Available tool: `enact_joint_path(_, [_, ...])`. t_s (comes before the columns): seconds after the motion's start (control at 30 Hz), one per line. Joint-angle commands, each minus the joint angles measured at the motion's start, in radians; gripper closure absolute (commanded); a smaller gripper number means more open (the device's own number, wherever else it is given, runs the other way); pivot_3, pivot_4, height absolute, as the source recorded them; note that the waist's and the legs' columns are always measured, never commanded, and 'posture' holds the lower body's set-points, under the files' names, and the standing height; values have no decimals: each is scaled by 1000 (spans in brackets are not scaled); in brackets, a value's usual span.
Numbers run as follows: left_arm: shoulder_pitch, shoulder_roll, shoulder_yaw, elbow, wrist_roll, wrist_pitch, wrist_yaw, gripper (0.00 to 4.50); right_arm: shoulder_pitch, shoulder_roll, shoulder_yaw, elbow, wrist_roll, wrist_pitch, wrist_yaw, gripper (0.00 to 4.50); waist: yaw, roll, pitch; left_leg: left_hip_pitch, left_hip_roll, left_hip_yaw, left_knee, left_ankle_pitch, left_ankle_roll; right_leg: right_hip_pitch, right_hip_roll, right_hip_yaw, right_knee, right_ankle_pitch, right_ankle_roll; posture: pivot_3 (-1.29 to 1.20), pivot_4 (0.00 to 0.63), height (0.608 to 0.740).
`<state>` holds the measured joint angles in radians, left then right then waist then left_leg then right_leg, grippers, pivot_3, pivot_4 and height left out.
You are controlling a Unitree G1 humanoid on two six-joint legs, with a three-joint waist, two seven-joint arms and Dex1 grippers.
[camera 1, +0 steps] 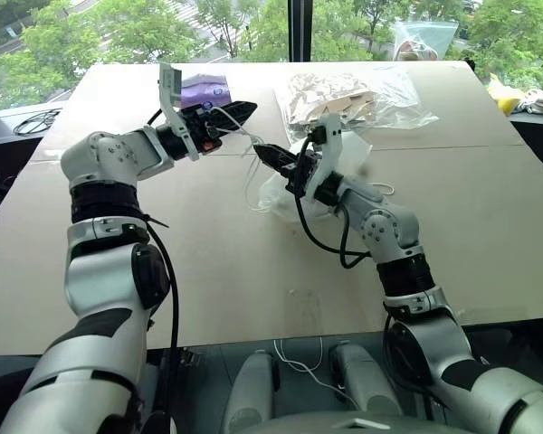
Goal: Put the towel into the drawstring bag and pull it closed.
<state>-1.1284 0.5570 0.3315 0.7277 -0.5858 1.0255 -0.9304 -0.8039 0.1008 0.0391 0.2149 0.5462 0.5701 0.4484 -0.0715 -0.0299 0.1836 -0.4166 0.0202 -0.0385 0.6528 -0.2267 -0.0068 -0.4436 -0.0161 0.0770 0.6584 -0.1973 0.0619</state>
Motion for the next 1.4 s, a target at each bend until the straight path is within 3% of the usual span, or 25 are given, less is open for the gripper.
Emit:
enact_joint_path(0.03, [-2, 19, -1, -55, -25, 16, -18, 2213, -40, 21, -26, 10, -14, -41, -20, 4421, 0, 0, 0, 0, 0, 0, 0, 0, 0, 0, 0, 0, 0, 0, 0, 0, 150, 740])
enact_joint_path(0.37, [7, 25, -6, -94, -39, 46, -37, 2213, -69, 30, -46, 78, -54, -74, -40, 4421, -1, 0, 0, 0, 0, 0, 0, 0, 0, 0, 0, 0, 0, 0, 0, 0, 150, 740])
enact_joint_path(0.73, [22, 11, 8, -136, -93, 95, -37, 2213, -54, 25, 21, 85, -111, -27, -30, 4421, -1, 0, 0, 0, 0, 0, 0, 0, 0, 0, 0, 0, 0, 0, 0, 0, 150, 740])
enact_joint_path(0.93, [52, 12, 10, -183, -123, 154, -13, 2213, -136, 13, -63, 197, -178, -175, -167, 4421, -2, 0, 0, 0, 0, 0, 0, 0, 0, 0, 0, 0, 0, 0, 0, 0, 150, 740])
enact_joint_path(1.4, [118, 16, 16, -253, -162, 159, 30, 2213, -221, -19, -175, 282, -162, -389, -313, 4421, -1, 0, 0, 0, 0, 0, -1, 0, 0, 0, -1, 0, -1, 0, 0, 0, 150, 740])
